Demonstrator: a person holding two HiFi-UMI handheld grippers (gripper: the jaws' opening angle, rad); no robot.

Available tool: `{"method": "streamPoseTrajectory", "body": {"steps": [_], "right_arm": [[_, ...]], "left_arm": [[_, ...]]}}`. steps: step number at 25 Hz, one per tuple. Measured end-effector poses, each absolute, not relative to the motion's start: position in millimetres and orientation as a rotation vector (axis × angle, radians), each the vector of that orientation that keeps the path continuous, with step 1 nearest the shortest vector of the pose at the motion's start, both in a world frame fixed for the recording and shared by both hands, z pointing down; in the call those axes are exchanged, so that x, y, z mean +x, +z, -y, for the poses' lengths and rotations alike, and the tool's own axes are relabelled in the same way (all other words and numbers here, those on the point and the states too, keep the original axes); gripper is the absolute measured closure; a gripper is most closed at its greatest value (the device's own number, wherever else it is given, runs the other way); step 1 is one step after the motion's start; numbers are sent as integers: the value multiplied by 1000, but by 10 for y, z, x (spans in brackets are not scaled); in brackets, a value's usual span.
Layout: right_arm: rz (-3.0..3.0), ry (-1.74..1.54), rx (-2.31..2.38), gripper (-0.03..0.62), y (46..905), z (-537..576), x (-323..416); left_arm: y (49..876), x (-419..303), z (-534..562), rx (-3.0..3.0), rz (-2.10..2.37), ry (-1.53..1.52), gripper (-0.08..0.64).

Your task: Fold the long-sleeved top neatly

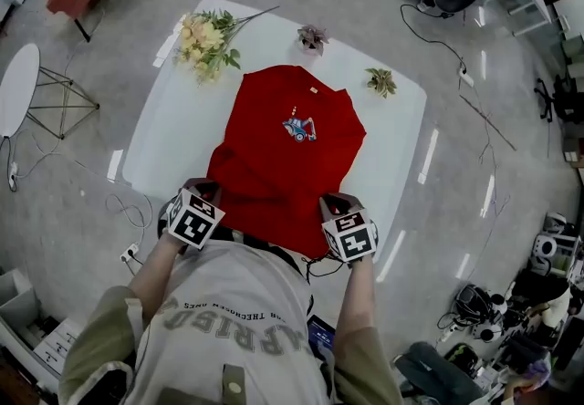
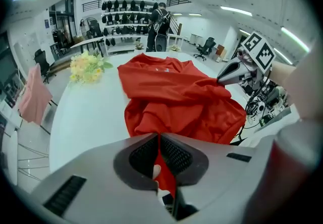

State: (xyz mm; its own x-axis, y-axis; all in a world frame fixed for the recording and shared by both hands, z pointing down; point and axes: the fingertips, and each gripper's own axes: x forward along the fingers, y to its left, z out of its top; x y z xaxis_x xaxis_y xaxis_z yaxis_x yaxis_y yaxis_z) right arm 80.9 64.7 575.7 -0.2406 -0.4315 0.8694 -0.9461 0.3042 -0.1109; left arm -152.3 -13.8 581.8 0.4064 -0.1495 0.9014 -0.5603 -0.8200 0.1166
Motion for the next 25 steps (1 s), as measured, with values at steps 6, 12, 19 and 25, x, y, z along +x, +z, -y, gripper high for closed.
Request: {"method": "streamPoseTrajectory", "body": {"steps": [6, 12, 19, 25], "right_arm": [[1729, 812, 1211, 447, 5909, -815, 827], [1938, 751, 1135, 253, 5516, -742, 335], [1780, 784, 937, 253, 6136, -993, 286], [1800, 784, 1010, 253, 6120, -1001, 379]], "left_arm": [[5953, -1752, 47, 2267, 577, 1595, 390], [5661, -1624, 214, 2461, 463, 1825, 264], [6129, -1379, -171, 2423, 13, 1932, 245], [6094, -1538, -87, 2425, 16, 1940, 244]]}}
